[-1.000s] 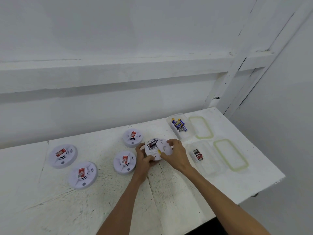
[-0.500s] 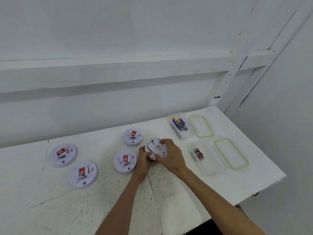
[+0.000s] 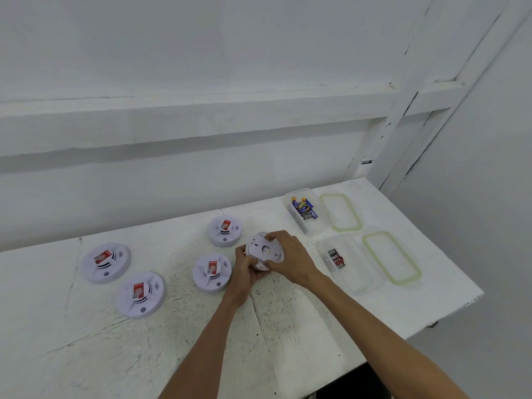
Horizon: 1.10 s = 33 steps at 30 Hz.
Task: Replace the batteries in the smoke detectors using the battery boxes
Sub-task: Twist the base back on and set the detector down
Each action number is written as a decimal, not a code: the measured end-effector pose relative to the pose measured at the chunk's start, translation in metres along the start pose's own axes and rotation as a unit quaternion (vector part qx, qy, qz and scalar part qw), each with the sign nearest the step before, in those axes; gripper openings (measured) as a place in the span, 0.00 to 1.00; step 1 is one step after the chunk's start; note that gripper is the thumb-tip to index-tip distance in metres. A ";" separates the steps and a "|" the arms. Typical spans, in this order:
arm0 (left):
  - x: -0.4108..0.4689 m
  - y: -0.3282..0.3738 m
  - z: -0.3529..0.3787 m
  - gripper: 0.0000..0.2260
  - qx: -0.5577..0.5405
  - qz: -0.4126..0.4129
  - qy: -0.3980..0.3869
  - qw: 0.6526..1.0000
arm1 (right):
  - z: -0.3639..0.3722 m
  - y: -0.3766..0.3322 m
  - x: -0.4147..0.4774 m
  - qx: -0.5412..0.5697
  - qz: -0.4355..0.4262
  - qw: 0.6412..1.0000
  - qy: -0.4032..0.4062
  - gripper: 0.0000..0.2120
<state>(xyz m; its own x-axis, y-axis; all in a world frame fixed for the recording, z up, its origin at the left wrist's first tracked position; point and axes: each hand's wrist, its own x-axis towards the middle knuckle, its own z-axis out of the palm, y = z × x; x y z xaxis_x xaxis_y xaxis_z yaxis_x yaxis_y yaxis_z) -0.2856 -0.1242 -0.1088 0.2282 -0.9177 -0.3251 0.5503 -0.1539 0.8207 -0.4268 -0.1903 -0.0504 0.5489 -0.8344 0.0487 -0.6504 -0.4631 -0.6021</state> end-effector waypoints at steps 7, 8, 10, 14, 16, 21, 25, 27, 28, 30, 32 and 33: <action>-0.002 0.002 0.002 0.23 -0.002 0.017 -0.005 1.000 | -0.002 0.001 0.006 0.013 -0.002 1.000 -0.008 0.31; -0.001 0.002 0.002 0.20 -0.002 0.018 -0.004 1.000 | -0.002 0.001 0.006 0.015 -0.004 1.000 -0.009 0.31; 0.000 0.001 0.002 0.14 0.009 0.016 -0.008 1.000 | -0.002 0.003 0.004 0.026 -0.010 1.000 -0.008 0.30; 0.000 -0.001 0.002 0.14 0.036 0.027 0.001 0.999 | 0.000 0.012 -0.006 0.044 0.000 0.999 0.011 0.36; 0.001 -0.003 0.001 0.16 0.045 0.035 0.004 0.998 | 0.003 0.015 -0.011 0.036 0.016 0.999 -0.005 0.42; 0.002 -0.005 0.001 0.16 0.074 0.042 0.005 0.996 | 0.012 0.022 -0.018 0.065 0.048 0.997 -0.012 0.40; 0.002 -0.006 0.000 0.18 0.082 0.053 0.001 0.995 | 0.007 0.019 -0.013 0.074 0.048 0.996 -0.002 0.34; 0.002 -0.007 0.000 0.18 0.090 0.057 -0.002 0.994 | 0.006 0.021 -0.012 0.081 0.047 0.996 0.001 0.34; 0.002 -0.007 0.000 0.17 0.094 0.059 -0.001 0.994 | 0.006 0.022 -0.012 0.080 0.047 0.996 0.002 0.34; 0.003 -0.007 0.000 0.17 0.096 0.062 0.001 0.994 | 0.006 0.023 -0.012 0.070 0.042 0.997 0.006 0.34; 0.003 -0.008 0.000 0.16 0.097 0.064 0.001 0.993 | 0.007 0.025 -0.012 0.066 0.040 0.997 0.010 0.33; 0.003 -0.008 0.001 0.15 0.097 0.064 0.003 0.993 | 0.008 0.026 -0.012 0.065 0.041 0.997 0.011 0.32</action>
<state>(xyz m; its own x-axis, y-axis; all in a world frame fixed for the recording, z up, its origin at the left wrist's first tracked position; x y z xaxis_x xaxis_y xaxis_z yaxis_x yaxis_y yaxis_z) -0.2901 -0.1261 -0.1157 0.2919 -0.9318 -0.2158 0.3523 -0.1050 0.9300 -0.4461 -0.1904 -0.0728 0.4845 -0.8747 0.0120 -0.6178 -0.3518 -0.7032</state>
